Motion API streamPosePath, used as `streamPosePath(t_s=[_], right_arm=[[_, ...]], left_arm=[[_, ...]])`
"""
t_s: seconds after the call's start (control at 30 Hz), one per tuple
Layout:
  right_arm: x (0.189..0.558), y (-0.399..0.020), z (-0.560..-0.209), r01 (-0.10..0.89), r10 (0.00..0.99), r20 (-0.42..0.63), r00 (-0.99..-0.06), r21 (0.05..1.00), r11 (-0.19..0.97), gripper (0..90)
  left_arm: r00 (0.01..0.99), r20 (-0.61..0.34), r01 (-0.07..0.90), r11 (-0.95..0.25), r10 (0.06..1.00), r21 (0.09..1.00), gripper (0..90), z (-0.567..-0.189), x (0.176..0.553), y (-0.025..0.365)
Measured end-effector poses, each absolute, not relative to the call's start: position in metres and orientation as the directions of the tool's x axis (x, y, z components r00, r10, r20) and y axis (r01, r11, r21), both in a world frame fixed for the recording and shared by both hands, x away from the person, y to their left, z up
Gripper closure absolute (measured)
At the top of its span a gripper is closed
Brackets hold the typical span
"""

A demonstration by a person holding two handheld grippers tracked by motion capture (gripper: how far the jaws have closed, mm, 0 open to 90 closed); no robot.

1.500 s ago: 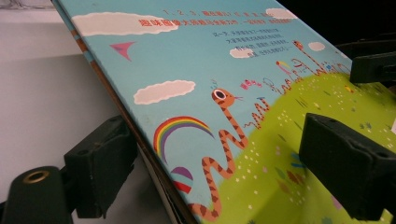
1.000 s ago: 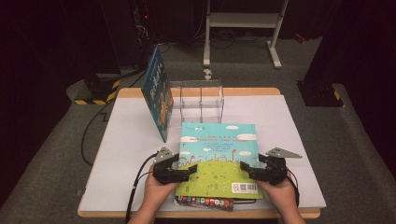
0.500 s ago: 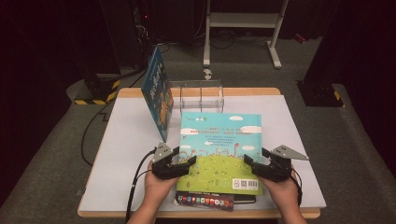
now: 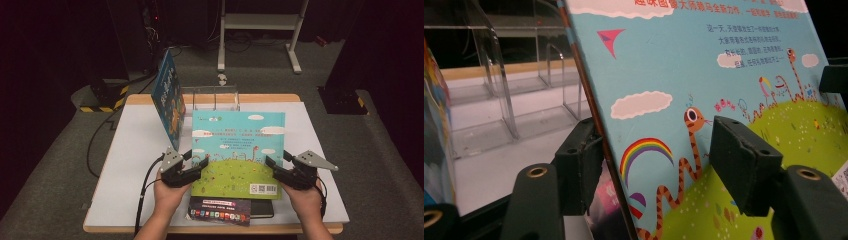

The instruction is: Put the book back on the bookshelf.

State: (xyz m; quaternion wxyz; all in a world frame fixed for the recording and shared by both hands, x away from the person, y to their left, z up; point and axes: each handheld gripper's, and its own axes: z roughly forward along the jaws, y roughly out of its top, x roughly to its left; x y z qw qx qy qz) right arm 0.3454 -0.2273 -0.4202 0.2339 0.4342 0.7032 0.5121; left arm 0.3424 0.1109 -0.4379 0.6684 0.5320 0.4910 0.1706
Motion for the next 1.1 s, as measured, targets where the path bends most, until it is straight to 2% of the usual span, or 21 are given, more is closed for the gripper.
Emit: streamPosePath(t_s=[0.43, 0.6, 1.1], right_arm=[[0.347, -0.221, -0.402, 0.281, 0.871, 0.062, -0.487, 0.956, 0.089, 45.9], [0.35, -0.217, -0.396, 0.248, 0.882, 0.039, -0.47, 0.965, 0.089, 47.4], [0.363, -0.22, -0.385, 0.216, 0.894, 0.033, -0.447, 0.974, 0.072, 47.6]], left_arm=[[0.46, -0.434, 0.18, 0.397, 0.775, 0.9, 47.9, -0.421, 0.346, 0.113], [0.461, -0.387, 0.134, 0.369, 0.799, 0.92, 50.8, -0.416, 0.348, 0.113], [0.474, -0.326, 0.089, 0.324, 0.818, 0.942, 51.1, -0.403, 0.369, 0.106]])
